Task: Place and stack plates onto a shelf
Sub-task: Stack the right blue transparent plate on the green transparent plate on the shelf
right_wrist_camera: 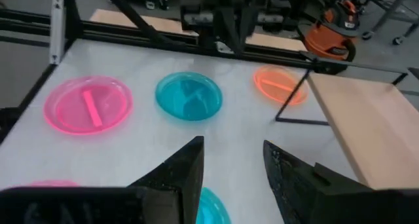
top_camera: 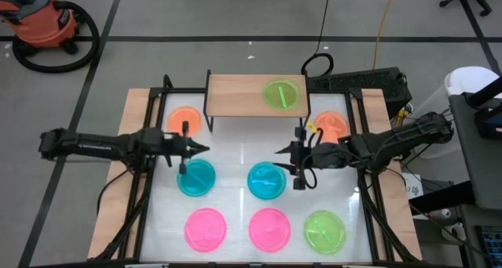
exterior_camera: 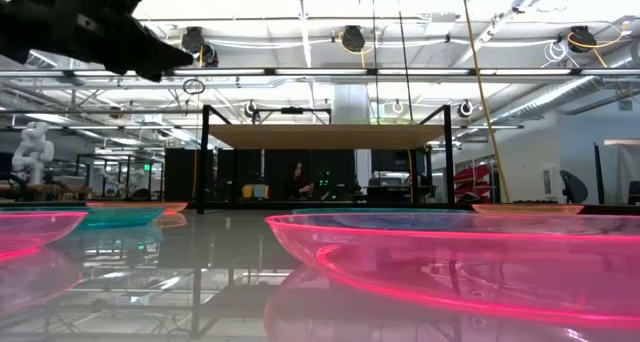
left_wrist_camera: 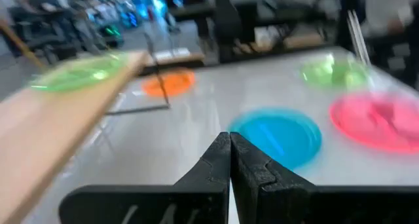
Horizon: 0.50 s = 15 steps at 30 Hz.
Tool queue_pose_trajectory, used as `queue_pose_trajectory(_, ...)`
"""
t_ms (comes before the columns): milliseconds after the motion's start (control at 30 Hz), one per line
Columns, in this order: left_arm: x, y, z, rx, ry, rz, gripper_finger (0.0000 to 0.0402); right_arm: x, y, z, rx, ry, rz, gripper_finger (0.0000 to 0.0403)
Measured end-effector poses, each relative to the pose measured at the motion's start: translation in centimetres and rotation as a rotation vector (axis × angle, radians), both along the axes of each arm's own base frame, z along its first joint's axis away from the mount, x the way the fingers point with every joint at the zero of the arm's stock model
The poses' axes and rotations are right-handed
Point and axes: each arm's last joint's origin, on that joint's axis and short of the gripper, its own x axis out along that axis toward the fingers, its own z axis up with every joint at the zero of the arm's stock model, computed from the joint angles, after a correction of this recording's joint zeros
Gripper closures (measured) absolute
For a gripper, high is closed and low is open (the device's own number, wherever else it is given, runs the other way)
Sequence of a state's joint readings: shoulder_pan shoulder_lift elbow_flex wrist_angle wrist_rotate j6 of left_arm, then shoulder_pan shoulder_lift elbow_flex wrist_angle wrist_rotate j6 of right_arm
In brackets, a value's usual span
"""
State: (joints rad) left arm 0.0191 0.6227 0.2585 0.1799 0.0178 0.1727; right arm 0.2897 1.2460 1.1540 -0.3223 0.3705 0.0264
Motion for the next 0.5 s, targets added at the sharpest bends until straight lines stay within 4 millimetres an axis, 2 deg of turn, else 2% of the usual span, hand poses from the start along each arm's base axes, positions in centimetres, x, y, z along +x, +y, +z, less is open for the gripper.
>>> queue_pose_trajectory(133,1.7,-1.1,-0.3,0.037,0.091,-0.074,0.0398,-0.9,0.3,-1.5,-0.009,-0.012,-0.009,0.0261)
queue_pose_trajectory(300,4.0,-2.3,-0.2,0.092,0.164,-0.121,0.0394,-3.1,-0.3,-4.0,0.036,-0.086,-0.033,0.0261)
queue_pose_trajectory(500,7.3,-3.5,-0.5,0.199,0.231,-0.121,0.0331,-6.0,-1.2,-6.8,0.137,-0.295,-0.038,0.0261)
